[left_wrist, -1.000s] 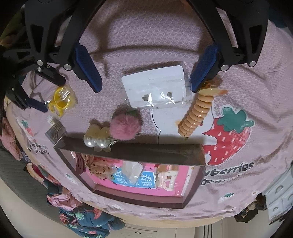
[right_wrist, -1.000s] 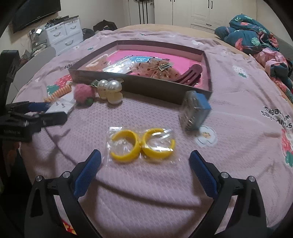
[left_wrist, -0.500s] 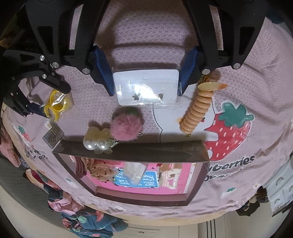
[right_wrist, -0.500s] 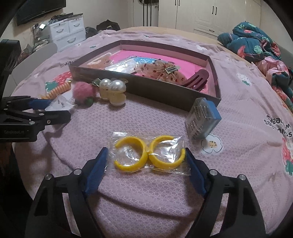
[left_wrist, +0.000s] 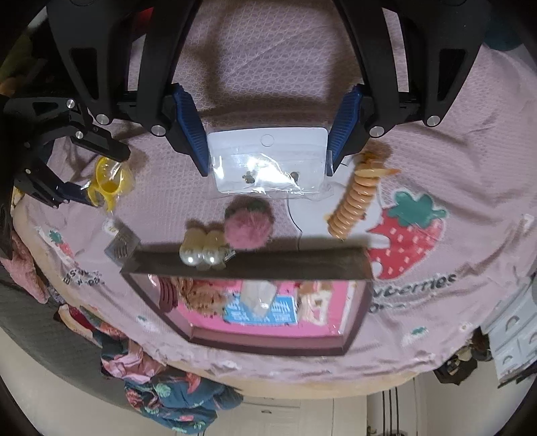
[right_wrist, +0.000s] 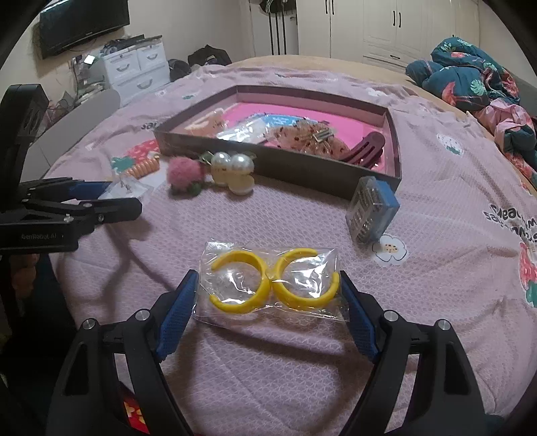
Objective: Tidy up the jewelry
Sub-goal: 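Carry the earring card and yellow earrings into the tray and open both tools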
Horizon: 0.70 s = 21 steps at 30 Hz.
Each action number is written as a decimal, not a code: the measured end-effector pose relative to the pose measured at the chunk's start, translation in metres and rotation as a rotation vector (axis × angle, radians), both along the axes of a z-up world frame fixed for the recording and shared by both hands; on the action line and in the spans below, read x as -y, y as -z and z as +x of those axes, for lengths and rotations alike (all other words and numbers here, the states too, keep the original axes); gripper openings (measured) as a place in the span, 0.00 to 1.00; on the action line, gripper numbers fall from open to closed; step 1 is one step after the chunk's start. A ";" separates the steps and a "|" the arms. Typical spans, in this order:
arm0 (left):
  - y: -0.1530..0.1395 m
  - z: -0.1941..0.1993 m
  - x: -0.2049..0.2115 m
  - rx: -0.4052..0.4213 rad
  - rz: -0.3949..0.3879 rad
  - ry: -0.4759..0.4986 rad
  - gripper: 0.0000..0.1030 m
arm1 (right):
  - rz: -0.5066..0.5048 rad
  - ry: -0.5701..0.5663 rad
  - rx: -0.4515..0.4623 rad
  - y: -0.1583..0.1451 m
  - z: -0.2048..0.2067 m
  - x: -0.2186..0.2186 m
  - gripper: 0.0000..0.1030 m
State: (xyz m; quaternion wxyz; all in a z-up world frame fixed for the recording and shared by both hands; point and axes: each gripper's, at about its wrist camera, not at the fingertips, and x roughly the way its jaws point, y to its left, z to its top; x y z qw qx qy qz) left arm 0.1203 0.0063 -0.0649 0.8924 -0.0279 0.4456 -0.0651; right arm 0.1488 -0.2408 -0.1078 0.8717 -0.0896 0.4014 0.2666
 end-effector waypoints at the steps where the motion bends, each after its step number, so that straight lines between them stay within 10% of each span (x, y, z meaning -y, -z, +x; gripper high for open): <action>1: -0.004 -0.001 -0.002 0.009 -0.003 -0.006 0.57 | 0.005 -0.001 0.005 -0.003 -0.002 0.000 0.77; 21: -0.062 -0.006 -0.057 0.157 -0.039 -0.157 0.57 | 0.073 -0.003 0.103 -0.063 0.004 -0.001 0.77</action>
